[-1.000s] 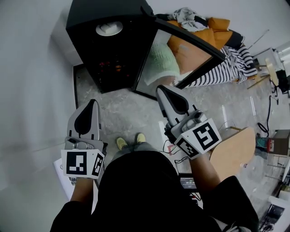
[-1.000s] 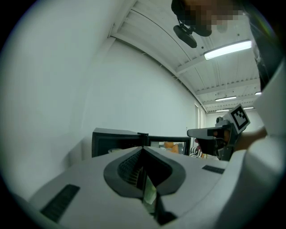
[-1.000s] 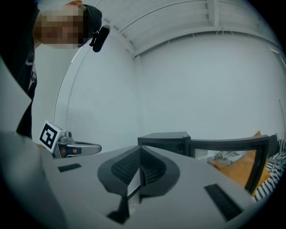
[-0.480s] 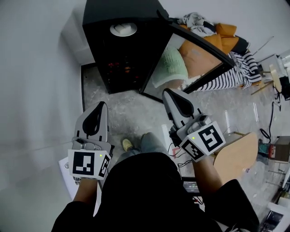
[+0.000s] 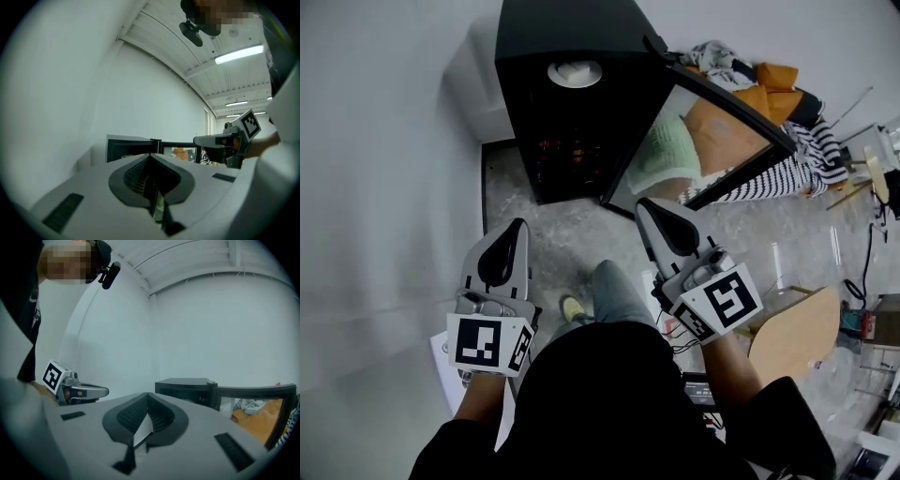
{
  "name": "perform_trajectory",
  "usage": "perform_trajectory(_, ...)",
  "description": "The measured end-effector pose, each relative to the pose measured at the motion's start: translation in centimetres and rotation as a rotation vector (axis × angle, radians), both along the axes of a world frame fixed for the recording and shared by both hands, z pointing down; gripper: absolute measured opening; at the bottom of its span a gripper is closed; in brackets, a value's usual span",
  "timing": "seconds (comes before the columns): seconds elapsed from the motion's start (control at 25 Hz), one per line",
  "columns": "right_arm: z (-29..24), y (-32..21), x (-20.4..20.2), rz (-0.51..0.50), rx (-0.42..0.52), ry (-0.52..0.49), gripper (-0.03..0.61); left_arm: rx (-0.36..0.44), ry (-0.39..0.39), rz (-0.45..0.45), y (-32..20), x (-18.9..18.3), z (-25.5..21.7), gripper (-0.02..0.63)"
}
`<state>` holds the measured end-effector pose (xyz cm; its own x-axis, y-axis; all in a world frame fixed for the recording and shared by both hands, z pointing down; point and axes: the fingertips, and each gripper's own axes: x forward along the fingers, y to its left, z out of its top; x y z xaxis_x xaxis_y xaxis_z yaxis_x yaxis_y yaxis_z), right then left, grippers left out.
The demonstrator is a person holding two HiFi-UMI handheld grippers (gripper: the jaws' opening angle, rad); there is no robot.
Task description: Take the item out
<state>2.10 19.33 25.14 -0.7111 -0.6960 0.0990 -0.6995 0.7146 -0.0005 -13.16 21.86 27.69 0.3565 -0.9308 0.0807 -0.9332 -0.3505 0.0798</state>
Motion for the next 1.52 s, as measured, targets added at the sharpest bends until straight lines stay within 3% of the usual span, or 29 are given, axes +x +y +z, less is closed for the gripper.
perform_trajectory(0.52,0.6,-1.9,-1.7,-0.036,0.013,-0.021,0.005,0.007,-0.018,-0.025,-0.5,-1.3,0.3,0.008)
perform_trajectory(1.52,3.8,-13.2,0.8,0.000,-0.071,-0.014,0.005,-0.042,-0.036,0.028,-12.0,1.2,1.3,0.008)
